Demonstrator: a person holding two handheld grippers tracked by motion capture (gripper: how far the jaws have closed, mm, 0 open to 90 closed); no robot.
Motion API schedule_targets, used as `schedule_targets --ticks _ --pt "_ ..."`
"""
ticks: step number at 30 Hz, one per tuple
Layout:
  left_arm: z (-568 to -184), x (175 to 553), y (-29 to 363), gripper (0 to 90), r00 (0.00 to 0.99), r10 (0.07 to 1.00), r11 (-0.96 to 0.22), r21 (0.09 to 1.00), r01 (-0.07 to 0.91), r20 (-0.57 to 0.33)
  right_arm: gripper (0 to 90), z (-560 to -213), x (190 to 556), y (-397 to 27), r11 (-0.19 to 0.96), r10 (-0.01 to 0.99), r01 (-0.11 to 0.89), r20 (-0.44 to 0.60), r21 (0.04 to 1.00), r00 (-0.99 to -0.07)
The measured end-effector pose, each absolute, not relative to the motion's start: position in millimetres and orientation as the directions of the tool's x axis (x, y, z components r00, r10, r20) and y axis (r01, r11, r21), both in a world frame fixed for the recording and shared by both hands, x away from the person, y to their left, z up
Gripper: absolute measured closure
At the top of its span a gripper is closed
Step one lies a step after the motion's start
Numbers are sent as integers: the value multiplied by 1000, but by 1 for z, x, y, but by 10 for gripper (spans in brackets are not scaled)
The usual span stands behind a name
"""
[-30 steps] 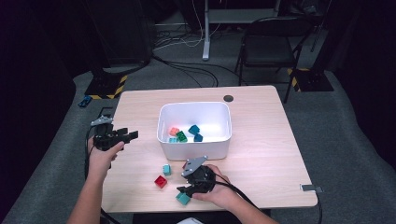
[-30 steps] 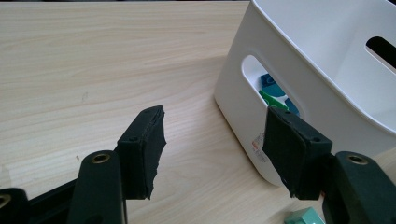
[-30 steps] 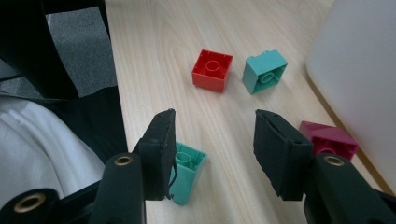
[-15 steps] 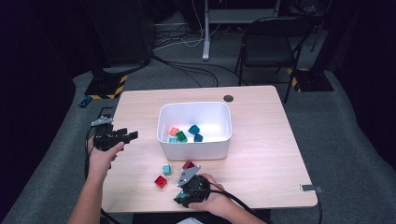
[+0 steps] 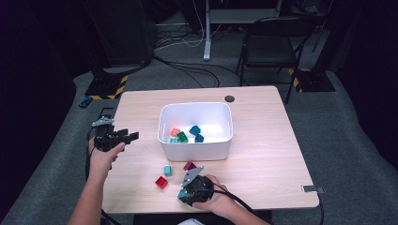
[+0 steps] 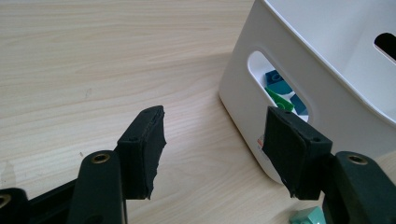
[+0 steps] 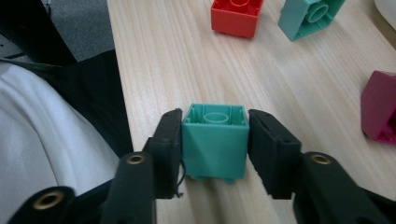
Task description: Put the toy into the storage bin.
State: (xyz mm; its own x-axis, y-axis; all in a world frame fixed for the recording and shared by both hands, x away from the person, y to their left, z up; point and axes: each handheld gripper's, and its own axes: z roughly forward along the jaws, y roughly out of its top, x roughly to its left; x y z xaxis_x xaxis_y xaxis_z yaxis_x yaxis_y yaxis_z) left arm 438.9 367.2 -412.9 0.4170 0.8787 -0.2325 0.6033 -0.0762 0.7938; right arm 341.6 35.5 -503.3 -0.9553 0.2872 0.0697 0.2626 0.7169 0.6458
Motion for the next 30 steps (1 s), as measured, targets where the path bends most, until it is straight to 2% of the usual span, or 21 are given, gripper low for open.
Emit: schedule_targets --ticks 15,30 --pt "-413 439 368 385 416 878 -78 787 612 -237 584 -490 349 32 712 289 265 73 651 -955" --pt "-412 439 369 384 412 879 -72 789 610 -238 585 -452 363 17 687 319 284 74 668 -945"
